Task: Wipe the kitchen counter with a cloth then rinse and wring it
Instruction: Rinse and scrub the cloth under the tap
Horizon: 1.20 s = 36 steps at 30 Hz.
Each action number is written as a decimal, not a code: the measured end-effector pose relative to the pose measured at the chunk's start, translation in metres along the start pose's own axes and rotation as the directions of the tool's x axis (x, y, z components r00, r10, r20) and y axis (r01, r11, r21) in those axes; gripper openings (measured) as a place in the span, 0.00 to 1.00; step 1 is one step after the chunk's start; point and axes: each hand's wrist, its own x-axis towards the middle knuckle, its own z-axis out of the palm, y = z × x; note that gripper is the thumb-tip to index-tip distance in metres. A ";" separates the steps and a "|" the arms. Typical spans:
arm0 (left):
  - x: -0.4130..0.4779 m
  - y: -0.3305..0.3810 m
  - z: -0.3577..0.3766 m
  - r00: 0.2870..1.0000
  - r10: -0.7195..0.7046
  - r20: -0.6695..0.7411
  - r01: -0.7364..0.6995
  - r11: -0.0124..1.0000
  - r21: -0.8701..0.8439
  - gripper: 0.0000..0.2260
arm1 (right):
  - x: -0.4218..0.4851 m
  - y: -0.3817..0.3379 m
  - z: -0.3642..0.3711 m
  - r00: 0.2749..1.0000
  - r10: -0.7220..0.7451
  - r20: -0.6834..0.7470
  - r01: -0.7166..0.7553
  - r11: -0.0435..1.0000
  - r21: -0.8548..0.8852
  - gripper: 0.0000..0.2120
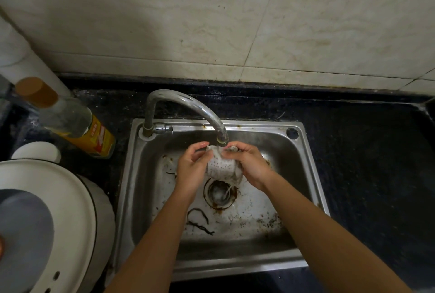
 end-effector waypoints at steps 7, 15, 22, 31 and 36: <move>0.003 0.000 0.002 0.998 0.060 -0.031 -0.059 0.997 0.056 0.06 | -0.004 -0.004 -0.001 1.000 -0.024 -0.015 0.023 0.999 -0.028 0.10; 0.009 -0.003 0.004 0.997 -0.030 -0.076 0.032 0.999 0.019 0.03 | -0.003 -0.004 -0.001 0.994 0.099 -0.042 -0.102 0.990 -0.092 0.11; 0.008 0.006 0.010 0.995 -0.104 -0.016 0.103 0.994 -0.034 0.09 | -0.004 -0.004 -0.008 0.993 0.089 -0.074 -0.092 0.995 -0.040 0.06; 0.009 0.007 0.012 0.981 -0.139 0.136 0.137 0.990 0.025 0.16 | -0.008 -0.006 -0.014 0.992 0.071 -0.106 -0.075 0.997 -0.031 0.11; 0.011 0.005 0.010 0.988 -0.133 0.078 0.127 0.989 0.075 0.13 | -0.012 -0.010 -0.011 0.997 -0.078 -0.029 0.071 0.981 -0.182 0.09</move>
